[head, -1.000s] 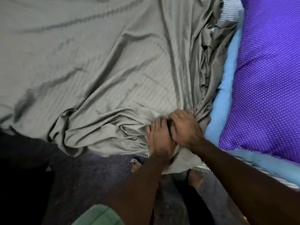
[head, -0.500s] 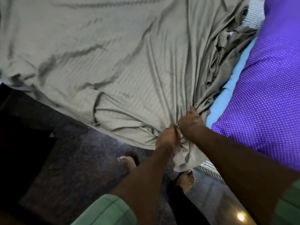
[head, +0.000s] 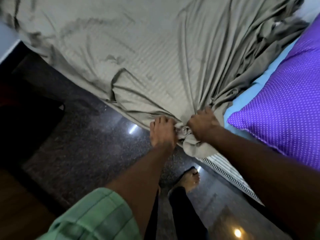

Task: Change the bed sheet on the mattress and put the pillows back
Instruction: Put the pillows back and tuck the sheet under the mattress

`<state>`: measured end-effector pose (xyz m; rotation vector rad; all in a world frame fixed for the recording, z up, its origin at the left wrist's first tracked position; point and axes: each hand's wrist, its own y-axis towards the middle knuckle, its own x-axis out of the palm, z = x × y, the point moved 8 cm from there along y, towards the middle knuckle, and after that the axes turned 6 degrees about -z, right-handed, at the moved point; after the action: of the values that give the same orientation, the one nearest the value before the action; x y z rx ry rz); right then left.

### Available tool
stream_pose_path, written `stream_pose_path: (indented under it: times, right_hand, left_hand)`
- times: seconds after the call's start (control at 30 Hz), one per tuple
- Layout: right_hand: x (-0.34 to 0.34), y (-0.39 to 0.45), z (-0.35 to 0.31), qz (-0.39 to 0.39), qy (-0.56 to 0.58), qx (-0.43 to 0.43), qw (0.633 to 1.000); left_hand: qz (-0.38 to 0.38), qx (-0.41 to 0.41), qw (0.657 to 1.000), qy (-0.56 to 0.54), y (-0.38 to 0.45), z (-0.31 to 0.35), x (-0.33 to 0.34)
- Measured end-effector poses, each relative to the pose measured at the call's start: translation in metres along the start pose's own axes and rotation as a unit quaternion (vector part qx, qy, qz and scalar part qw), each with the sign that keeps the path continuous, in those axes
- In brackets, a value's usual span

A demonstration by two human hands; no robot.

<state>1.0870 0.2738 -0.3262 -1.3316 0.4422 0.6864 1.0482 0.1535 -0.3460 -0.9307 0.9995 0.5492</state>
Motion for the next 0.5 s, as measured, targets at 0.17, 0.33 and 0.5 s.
stream_pose_path:
  times: [0.17,0.33,0.5]
  right_hand:
    - [-0.004,0.011,-0.001,-0.130,-0.023,0.043,0.990]
    - [0.017,-0.008,-0.005,-0.073,0.018,0.029,0.997]
    - [0.005,-0.023,0.020,0.021,0.300,0.070,0.951]
  left_hand:
    - [-0.066,0.041,0.996,0.052,-0.002,0.014,0.002]
    - [-0.124,0.056,0.983,0.120,-0.002,0.022,-0.001]
    - [-0.130,0.012,0.991,0.016,0.008,0.045,-0.036]
